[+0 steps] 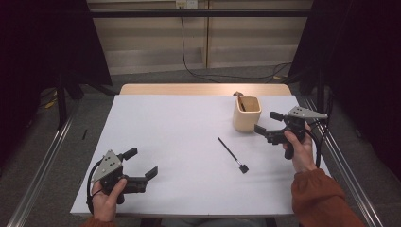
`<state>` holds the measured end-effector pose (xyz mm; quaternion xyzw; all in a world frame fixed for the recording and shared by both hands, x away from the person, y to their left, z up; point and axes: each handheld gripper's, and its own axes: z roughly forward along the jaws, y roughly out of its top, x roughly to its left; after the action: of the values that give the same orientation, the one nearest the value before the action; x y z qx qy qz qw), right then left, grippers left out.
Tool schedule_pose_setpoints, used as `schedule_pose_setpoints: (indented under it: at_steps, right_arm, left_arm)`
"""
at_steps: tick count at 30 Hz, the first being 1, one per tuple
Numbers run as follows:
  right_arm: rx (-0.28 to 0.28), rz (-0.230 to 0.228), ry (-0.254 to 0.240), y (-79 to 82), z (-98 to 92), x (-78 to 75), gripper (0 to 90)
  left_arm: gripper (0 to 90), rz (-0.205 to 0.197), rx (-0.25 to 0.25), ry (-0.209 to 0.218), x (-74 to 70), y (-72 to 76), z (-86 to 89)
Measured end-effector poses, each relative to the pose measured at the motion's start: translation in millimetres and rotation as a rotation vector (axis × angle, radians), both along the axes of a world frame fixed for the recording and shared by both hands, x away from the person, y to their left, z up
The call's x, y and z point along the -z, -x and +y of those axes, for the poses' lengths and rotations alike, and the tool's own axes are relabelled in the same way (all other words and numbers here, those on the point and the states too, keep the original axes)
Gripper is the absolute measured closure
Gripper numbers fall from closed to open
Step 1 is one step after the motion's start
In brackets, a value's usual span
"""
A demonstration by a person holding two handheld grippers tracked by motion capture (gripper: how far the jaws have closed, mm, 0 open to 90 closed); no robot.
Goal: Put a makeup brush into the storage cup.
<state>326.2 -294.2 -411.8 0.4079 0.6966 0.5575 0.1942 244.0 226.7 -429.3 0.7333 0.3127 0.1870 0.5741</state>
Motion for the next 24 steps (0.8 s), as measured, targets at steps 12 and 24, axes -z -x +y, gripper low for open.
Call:
schedule_pose_setpoints:
  at_steps: [12,24]
  right_arm:
    - [-0.014,-0.010,-0.010,35.9,-3.5,-1.4,1.5]
    - [-0.031,0.014,-0.013,65.5,-2.8,7.0,1.8]
  left_arm:
    - [2.0,-0.007,0.023,0.002,-2.2,6.9,-5.6]
    - [2.0,-0.014,-0.008,0.005,-1.9,8.6,0.4]
